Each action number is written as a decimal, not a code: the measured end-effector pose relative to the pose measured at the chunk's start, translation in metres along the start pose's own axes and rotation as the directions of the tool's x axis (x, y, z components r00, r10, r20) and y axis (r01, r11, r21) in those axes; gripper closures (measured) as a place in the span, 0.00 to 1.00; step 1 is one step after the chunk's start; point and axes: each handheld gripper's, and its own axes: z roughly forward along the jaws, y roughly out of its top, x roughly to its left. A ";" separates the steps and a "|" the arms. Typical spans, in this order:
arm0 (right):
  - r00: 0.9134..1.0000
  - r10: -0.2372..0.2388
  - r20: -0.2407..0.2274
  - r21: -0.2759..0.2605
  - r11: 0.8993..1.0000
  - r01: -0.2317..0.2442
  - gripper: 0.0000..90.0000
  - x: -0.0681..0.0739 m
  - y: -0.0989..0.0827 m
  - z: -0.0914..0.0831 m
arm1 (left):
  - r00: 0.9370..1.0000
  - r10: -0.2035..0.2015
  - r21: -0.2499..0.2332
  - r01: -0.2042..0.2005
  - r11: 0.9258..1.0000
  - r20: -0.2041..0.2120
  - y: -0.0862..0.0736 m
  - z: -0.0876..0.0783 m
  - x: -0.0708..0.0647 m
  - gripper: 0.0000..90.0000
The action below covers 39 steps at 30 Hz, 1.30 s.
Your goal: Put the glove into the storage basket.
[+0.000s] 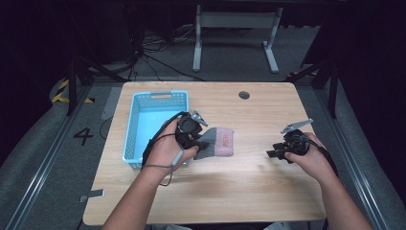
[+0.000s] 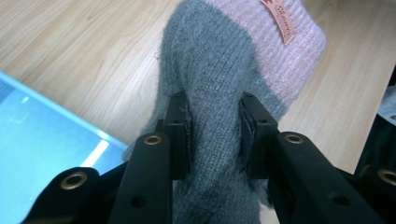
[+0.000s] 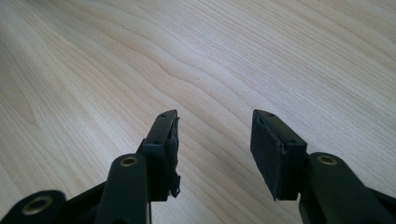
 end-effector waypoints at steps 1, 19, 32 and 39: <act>1.000 -0.001 0.000 -0.003 1.000 0.001 0.59 0.000 0.000 0.000 | 1.000 -0.005 0.000 0.005 1.000 -0.001 -0.001 -0.001 0.002 0.77; 1.000 0.007 -0.006 0.010 1.000 -0.007 0.58 0.001 -0.003 0.004 | 0.995 -0.071 0.005 0.071 0.997 -0.071 -0.013 -0.011 0.069 0.76; 1.000 0.028 0.006 -0.004 1.000 -0.028 0.58 0.001 -0.012 -0.004 | 0.991 -0.107 0.004 0.107 0.994 -0.079 -0.019 -0.007 0.109 0.76; 0.999 0.034 0.012 0.001 0.999 -0.034 0.58 0.001 -0.015 -0.004 | 0.990 -0.116 -0.015 0.115 0.993 -0.085 -0.025 -0.015 0.126 0.76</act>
